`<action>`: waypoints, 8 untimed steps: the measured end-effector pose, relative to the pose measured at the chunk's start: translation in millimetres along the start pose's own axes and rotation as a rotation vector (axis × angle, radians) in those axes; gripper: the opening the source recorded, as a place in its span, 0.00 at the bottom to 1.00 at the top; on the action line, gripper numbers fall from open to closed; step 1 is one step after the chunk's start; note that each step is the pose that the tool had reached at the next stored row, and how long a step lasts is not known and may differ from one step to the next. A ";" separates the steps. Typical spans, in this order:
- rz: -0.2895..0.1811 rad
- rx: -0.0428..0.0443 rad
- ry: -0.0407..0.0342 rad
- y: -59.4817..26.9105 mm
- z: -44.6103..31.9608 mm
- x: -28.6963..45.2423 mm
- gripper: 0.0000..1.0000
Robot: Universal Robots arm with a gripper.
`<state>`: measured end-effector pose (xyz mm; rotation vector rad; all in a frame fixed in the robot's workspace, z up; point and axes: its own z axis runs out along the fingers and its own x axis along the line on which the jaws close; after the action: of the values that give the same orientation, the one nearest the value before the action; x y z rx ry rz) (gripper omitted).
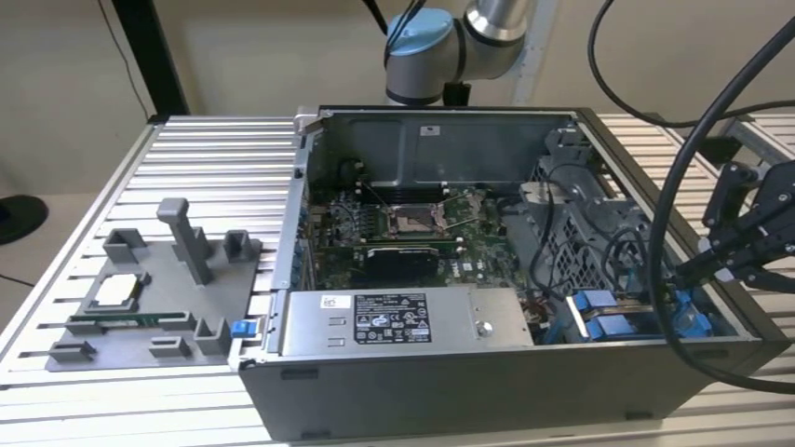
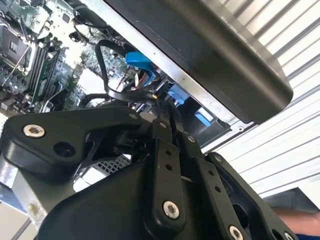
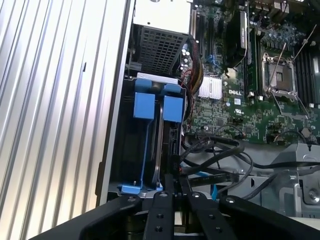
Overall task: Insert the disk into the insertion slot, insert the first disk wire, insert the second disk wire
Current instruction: 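Insert the second disk wire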
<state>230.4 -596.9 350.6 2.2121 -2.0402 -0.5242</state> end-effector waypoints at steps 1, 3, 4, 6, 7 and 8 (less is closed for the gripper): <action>0.000 -0.0027 -0.0028 0.3 -1.0 0.0 0.00; -0.001 -0.0068 -0.0079 1.0 -2.9 0.2 0.00; -0.001 -0.0086 -0.0102 1.3 -3.6 0.5 0.00; -0.002 -0.0114 -0.0144 1.5 -4.2 1.1 1.00; -0.003 -0.0122 -0.0160 1.5 -4.3 1.5 1.00; -0.003 -0.0129 -0.0172 1.5 -4.4 1.8 1.00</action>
<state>230.4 -599.6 354.8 2.2113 -2.0364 -0.5570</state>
